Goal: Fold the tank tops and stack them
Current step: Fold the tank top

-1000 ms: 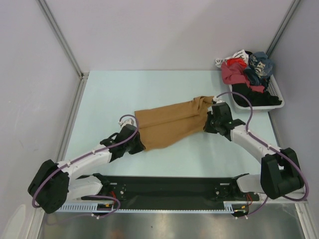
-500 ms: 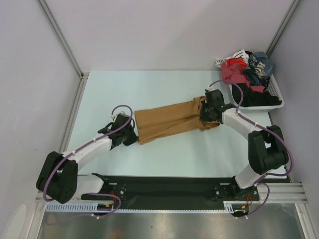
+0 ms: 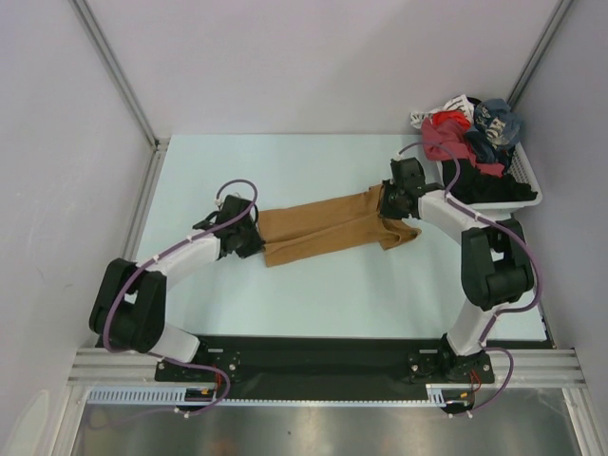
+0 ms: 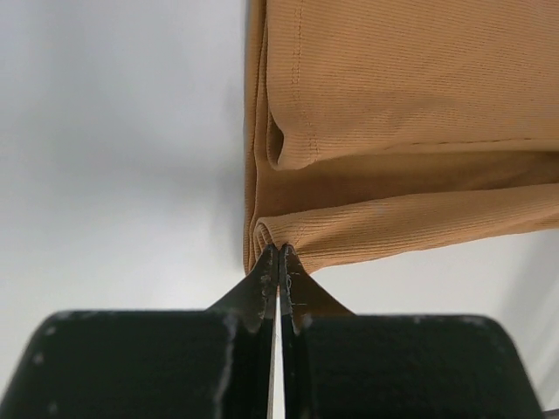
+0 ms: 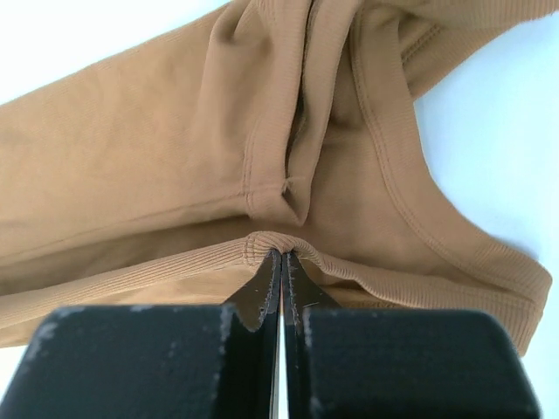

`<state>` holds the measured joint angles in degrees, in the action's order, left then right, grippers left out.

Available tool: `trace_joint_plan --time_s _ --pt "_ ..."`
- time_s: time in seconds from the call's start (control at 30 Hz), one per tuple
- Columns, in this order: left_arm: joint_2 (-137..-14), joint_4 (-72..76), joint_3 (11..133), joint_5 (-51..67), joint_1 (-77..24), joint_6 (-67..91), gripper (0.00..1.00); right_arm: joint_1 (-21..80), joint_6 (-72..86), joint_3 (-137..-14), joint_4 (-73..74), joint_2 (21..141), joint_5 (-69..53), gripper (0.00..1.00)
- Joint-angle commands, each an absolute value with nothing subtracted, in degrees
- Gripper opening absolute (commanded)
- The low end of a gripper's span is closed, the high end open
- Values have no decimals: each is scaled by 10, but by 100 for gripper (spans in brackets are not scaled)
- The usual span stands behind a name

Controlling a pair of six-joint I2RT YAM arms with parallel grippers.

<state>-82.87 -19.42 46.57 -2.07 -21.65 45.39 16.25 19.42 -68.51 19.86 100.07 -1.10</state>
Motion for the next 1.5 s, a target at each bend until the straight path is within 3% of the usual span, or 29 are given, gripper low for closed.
trace_joint_plan --time_s 0.0,0.6,0.7,0.73,0.77,0.83,0.9,0.93,0.97,1.23,1.47 --pt "-848 -196 503 -11 -202 432 0 154 193 -722 197 1016 -12 0" --pt "-957 -217 627 23 -150 390 3 144 202 -824 204 1116 -1 3" --pt "-968 -218 650 25 -143 375 19 144 206 -833 203 1128 16 18" --pt "-965 -217 653 15 -141 374 48 144 209 -833 204 1126 19 24" --pt "-962 -214 651 9 -139 373 63 144 210 -830 206 1123 22 32" --pt "-945 -213 645 -15 -135 369 88 143 212 -817 201 1104 32 40" --pt "-926 -214 636 -25 -134 366 95 144 215 -787 187 1067 46 57" --pt "-918 -211 631 -27 -134 358 95 144 215 -775 182 1050 48 71" --pt "-912 -209 626 -27 -134 352 96 144 214 -761 178 1036 51 75" --pt "-903 -194 602 18 -134 299 96 150 236 -607 137 887 -7 69" --pt "-951 -195 613 54 -139 301 95 159 255 -517 114 815 -29 70"
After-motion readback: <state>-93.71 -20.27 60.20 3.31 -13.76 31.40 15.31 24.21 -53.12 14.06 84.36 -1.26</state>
